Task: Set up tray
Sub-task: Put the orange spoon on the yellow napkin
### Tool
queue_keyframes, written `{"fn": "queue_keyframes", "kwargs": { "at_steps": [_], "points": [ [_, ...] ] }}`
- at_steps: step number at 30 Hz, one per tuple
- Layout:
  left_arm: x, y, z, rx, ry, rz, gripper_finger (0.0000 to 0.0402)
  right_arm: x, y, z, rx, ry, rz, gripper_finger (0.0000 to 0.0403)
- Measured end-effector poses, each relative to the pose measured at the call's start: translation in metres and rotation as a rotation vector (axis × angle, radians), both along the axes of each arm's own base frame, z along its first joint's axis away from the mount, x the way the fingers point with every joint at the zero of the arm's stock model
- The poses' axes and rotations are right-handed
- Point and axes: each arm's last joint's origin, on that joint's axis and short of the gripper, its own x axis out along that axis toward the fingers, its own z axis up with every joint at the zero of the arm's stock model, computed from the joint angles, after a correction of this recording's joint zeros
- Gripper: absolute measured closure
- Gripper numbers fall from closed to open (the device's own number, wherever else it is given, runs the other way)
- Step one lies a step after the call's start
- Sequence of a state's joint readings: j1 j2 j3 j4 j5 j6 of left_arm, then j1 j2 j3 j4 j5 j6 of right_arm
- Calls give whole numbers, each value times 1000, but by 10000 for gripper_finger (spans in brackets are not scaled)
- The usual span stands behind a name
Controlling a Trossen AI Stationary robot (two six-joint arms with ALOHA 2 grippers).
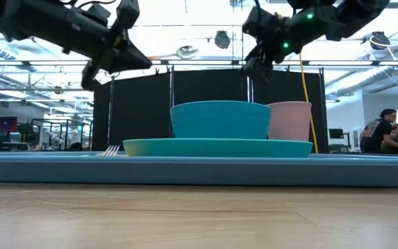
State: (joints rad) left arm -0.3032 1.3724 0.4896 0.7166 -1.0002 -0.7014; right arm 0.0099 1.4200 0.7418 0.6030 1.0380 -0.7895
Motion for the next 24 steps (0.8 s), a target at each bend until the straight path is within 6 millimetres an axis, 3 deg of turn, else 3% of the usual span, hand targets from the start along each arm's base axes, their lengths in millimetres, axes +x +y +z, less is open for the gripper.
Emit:
{"fn": "queue_keyframes", "kwargs": {
  "at_steps": [11, 19, 24],
  "points": [
    [-24, -45, -4, -21, -60, 41, 397, 4, 23, -1, 154, -169, 335, 214],
    [-64, -66, -38, -118, -185, 83, 397, -5, 22, 25, 323, -386, 568, 231],
    [-69, -78, -46, -142, -216, 65, 397, -6, 12, 44, 541, -522, 784, 233]
  ]
}}
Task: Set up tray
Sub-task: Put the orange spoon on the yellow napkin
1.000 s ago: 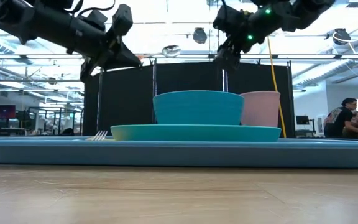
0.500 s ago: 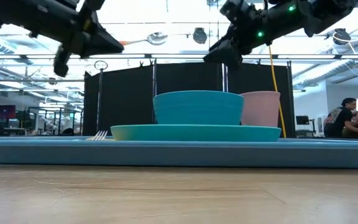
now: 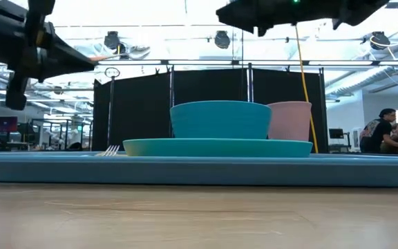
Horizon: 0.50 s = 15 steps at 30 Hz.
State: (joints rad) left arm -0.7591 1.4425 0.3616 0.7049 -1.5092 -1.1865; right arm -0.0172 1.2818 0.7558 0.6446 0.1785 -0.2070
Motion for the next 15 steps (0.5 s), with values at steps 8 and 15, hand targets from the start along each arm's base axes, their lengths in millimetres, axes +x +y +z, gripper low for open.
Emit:
{"fn": "queue_keyframes", "kwargs": {
  "at_steps": [8, 15],
  "points": [
    [8, -23, -18, -23, -44, 0, 396, 20, -22, 5, 261, 48, 170, 236],
    [10, -33, -40, -43, -70, -12, 397, 46, -30, -5, 446, 112, 300, 217]
  ]
}}
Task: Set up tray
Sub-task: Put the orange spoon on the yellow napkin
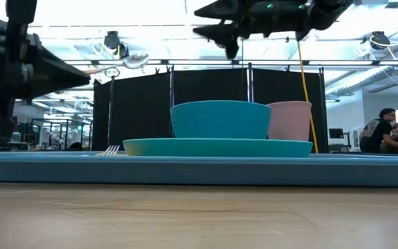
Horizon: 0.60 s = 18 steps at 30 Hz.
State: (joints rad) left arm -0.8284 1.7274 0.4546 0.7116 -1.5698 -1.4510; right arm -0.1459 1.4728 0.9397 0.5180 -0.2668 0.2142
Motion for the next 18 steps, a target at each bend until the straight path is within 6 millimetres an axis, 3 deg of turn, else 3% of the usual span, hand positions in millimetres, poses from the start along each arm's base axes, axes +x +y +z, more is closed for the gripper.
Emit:
{"fn": "queue_keyframes", "kwargs": {
  "at_steps": [13, 18],
  "points": [
    [1, -14, -3, 48, 42, -32, 395, 56, -6, -17, 78, 94, 15, 171],
    [-2, -17, -3, 54, 46, -50, 397, 68, -8, -34, 81, 118, 15, 161]
  ]
}}
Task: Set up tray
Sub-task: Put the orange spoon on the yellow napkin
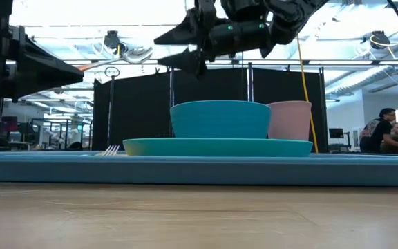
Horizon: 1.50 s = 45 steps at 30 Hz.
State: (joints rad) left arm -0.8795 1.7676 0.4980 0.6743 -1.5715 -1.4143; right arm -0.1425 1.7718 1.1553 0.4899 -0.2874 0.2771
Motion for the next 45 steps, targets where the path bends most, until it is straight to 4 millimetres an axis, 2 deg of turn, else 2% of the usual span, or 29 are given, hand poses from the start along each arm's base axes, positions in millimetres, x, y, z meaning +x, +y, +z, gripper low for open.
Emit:
{"fn": "queue_keyframes", "kwargs": {
  "at_steps": [11, 23, 37, 45],
  "points": [
    [0, 0, -1, 5, 4, 0, 392, 5, -2, 2, -9, -77, -51, 161],
    [1, 1, -1, 7, 6, 5, 396, 10, -4, -9, -11, -88, -56, 161],
    [0, 2, -1, 12, 10, 5, 390, 9, -9, -5, 5, -121, -71, 161],
    [1, 2, -1, 14, 12, 8, 389, 9, -9, -5, 17, -120, -69, 185]
  ]
}}
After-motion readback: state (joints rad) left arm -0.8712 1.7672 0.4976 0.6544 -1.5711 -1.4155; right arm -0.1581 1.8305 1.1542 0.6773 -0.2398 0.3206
